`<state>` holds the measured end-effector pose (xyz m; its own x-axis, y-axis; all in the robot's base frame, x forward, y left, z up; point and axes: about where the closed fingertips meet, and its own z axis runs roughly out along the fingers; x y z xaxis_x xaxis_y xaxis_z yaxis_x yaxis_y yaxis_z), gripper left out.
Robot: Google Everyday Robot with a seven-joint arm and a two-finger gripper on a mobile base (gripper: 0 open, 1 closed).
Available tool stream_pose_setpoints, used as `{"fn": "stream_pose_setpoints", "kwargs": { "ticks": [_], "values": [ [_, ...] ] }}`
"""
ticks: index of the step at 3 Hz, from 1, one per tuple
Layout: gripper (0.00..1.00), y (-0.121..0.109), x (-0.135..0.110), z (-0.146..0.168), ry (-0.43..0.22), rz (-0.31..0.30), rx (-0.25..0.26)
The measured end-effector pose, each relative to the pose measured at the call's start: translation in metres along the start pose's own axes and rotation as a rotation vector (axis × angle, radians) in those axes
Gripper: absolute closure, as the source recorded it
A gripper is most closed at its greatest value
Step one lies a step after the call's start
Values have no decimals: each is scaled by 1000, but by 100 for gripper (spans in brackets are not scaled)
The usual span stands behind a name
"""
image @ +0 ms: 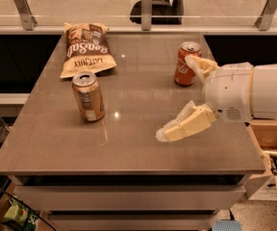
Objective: Knock orange can over
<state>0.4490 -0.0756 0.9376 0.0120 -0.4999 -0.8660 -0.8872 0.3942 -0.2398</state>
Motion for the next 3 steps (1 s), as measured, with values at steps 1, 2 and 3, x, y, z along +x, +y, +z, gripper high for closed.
{"fn": "stream_pose_setpoints", "kwargs": {
  "ticks": [1, 2, 3],
  "values": [
    [0, 4, 2, 24, -75, 14, -31],
    [0, 7, 2, 46, -142, 25, -63],
    [0, 9, 1, 66, -203, 32, -87]
  ]
}}
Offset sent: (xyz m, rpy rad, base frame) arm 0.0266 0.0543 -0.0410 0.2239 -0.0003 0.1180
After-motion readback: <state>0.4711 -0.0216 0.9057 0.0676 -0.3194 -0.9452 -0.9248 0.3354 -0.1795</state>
